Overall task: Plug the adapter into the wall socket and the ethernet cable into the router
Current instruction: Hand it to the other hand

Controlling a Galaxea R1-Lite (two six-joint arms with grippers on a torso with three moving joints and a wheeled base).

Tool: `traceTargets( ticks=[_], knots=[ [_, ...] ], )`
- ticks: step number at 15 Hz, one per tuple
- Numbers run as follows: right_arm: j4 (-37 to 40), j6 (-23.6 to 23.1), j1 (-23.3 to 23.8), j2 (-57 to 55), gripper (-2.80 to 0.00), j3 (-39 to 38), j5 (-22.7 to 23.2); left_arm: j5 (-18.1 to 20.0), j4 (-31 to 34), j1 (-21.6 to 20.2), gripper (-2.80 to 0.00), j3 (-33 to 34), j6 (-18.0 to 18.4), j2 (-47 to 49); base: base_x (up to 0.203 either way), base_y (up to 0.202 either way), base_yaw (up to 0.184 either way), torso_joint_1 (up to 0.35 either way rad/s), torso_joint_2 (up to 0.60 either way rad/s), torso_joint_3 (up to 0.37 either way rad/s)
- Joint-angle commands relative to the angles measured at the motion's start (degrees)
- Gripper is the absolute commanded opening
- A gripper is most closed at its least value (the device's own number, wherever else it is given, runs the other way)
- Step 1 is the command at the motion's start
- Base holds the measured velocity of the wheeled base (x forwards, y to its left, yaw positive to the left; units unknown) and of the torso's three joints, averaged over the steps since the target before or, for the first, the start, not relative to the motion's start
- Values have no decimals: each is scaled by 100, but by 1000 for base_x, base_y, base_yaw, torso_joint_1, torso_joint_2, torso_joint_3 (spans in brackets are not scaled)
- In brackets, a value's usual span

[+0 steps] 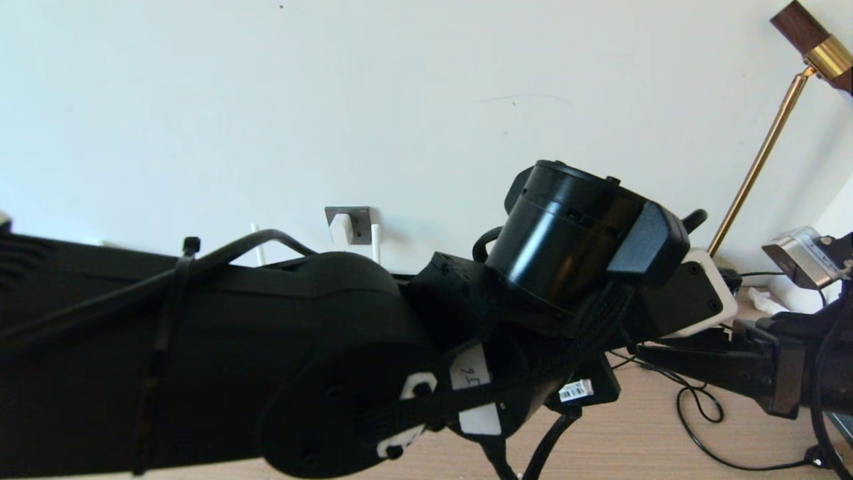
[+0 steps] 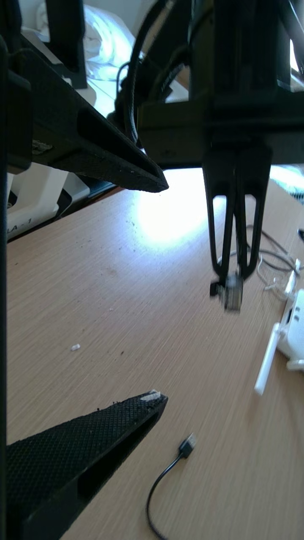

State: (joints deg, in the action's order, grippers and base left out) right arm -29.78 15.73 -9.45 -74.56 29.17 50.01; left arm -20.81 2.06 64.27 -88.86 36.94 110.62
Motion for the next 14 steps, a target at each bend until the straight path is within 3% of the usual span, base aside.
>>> traceTargets(
  ticks=[1, 14],
  knots=[
    [-146, 9, -4, 4, 0, -92, 65, 15, -24, 62, -280, 2, 15, 39, 0, 0, 0, 0, 0, 0],
    [-440, 40, 4, -68, 0, -157, 61, 24, -101, 314, -280, 156, 15, 39, 0, 0, 0, 0, 0, 0]
  ],
)
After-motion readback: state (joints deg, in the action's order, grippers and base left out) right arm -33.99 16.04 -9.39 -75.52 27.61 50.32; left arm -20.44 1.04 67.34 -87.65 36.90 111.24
